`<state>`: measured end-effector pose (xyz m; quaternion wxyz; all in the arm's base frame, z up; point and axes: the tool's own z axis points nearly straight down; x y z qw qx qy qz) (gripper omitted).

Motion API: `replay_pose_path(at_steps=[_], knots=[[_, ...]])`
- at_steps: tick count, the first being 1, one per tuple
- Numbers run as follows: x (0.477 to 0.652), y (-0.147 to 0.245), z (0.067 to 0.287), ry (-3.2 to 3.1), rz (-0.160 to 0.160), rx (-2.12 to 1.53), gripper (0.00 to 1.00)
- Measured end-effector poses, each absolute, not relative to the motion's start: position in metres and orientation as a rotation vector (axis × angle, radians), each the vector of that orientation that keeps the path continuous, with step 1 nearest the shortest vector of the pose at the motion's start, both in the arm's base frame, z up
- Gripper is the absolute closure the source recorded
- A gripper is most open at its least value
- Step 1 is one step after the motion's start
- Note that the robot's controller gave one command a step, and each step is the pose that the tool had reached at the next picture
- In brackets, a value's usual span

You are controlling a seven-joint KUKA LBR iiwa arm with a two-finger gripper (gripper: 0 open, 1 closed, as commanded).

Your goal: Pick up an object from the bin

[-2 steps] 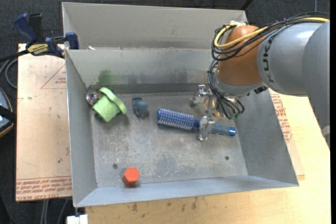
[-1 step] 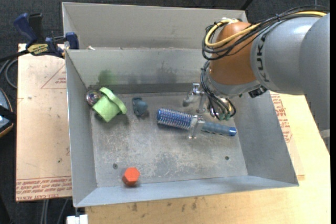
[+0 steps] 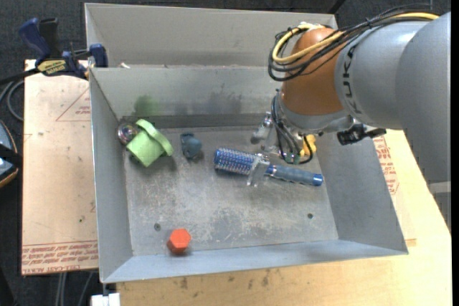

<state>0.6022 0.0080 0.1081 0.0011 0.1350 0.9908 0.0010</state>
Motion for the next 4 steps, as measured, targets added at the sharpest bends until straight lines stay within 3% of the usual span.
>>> replay_pose_path(at_steps=[1,2,3,4], knots=[[0.599,0.007,0.076,3.046,0.007,0.739,0.0],[0.602,0.007,0.079,3.049,0.004,0.735,0.0],[0.604,0.008,0.081,3.041,0.007,0.733,1.0],[0.605,0.008,0.102,3.052,0.002,0.732,1.0]])
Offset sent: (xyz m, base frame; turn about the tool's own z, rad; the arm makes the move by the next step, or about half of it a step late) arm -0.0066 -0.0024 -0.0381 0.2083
